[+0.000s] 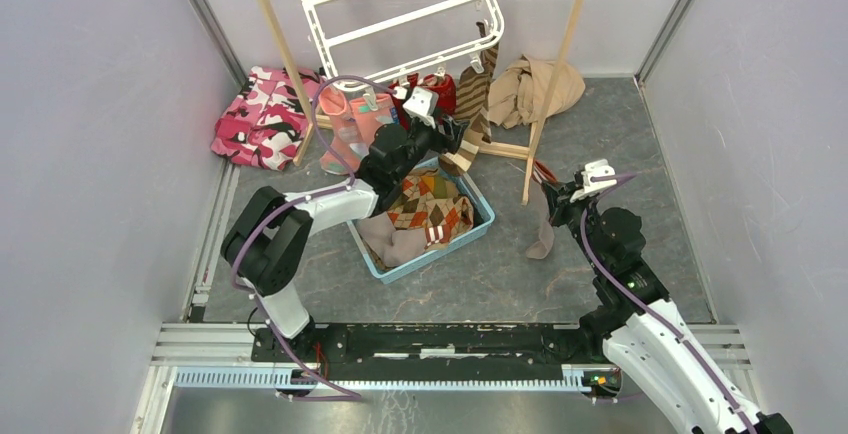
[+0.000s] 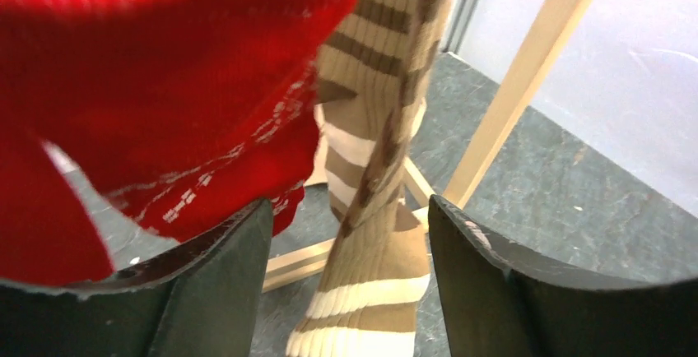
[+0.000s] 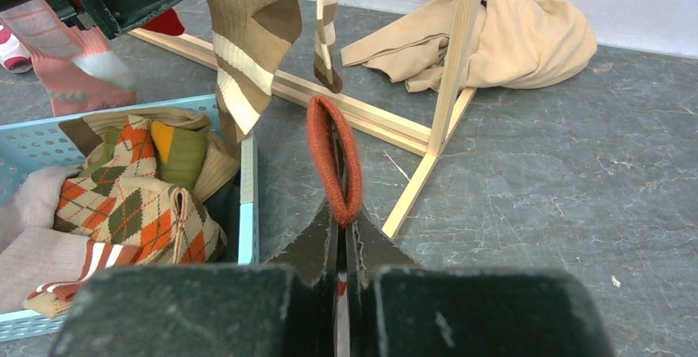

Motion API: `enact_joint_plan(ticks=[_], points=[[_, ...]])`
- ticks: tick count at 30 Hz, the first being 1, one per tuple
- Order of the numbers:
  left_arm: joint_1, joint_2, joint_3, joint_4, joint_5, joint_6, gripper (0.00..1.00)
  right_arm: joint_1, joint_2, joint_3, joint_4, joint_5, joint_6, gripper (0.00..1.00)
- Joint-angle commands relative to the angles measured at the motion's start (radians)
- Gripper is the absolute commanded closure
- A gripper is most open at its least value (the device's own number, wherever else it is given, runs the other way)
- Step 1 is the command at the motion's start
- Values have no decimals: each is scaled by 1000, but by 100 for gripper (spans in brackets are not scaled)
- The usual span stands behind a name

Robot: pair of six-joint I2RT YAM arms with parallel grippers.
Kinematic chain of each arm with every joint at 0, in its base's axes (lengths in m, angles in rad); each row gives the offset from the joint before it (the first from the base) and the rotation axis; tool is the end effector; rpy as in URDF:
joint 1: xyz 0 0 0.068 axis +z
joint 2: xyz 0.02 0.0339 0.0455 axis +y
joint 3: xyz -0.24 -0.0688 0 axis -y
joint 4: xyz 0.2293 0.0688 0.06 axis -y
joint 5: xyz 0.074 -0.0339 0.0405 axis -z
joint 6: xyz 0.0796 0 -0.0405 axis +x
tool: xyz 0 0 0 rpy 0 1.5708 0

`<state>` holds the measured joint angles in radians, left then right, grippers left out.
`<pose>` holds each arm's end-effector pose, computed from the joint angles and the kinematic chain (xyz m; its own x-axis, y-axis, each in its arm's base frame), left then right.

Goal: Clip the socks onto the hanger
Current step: Rotate the hanger at the clothesline.

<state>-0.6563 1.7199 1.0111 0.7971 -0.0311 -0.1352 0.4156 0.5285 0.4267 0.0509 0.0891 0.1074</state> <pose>0.3356 -0.2554 0.2607 -0.0097 -0.1626 -0.9866 0.5894 0.7961 -0.1370 0.1859 0.0743 0.2631 -0.0807 0.0811 -0.9934 -0.3140 0.9439 0.1026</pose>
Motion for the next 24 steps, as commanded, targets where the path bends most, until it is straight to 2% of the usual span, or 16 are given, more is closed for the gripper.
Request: enact_joint_plan(ticks=[1, 4, 5, 7, 11, 19, 24], points=[[1, 29, 49, 118, 118, 65, 31, -9, 8, -6, 43, -1, -10, 100], [1, 46, 52, 168, 178, 61, 48, -15, 15, -10, 49, -5, -8, 100], [1, 51, 54, 175, 189, 57, 59, -16, 15, -12, 49, -6, -8, 100], [1, 49, 55, 178, 204, 57, 73, -17, 16, -12, 48, -5, -11, 100], [16, 2, 25, 179, 229, 65, 97, -25, 12, -12, 41, -6, -17, 100], [107, -220, -94, 82, 315, 13, 98, -38, 23, -17, 56, -24, -13, 100], [119, -362, -157, -46, 285, 47, 98, -40, 28, -19, 66, -36, -8, 100]])
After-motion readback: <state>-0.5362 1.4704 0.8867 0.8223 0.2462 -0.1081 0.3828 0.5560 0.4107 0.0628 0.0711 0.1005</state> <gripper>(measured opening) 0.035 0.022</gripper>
